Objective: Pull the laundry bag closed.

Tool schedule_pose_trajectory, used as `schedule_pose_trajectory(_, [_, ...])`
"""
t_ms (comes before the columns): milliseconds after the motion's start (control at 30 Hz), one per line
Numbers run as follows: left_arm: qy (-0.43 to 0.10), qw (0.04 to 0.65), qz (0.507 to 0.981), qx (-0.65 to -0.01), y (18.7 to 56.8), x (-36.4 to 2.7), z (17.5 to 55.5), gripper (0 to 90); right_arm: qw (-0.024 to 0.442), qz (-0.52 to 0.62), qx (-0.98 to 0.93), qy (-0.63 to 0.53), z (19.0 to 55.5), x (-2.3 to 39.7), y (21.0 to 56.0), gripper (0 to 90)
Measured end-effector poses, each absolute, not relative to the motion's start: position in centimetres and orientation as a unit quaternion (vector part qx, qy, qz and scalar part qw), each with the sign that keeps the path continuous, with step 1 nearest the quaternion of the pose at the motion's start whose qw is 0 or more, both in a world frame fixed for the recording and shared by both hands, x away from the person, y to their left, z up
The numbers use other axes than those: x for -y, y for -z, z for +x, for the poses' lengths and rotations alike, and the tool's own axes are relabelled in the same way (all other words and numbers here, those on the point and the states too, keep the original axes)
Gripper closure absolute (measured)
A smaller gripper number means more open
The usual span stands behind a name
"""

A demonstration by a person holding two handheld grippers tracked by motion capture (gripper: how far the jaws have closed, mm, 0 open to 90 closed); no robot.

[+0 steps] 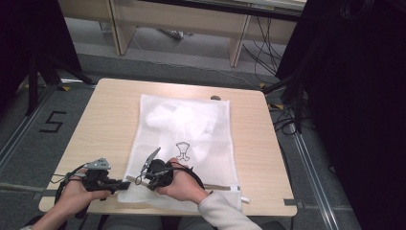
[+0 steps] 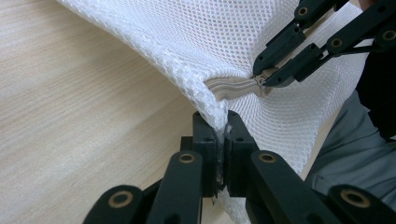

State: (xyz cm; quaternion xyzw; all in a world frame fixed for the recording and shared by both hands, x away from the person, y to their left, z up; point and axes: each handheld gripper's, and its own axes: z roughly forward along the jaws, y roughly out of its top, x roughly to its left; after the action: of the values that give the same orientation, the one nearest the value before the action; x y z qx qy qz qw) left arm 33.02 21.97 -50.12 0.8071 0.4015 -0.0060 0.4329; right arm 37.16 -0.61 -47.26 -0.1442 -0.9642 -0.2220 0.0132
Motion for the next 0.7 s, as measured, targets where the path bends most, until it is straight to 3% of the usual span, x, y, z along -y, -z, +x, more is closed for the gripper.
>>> schedule_pose_trajectory(700, [-0.001,0.436,0.801,-0.41,50.18,-21.97,32.94,85.2,0.016,-0.15,0.964,0.218,37.3,1.35,47.04,82.2])
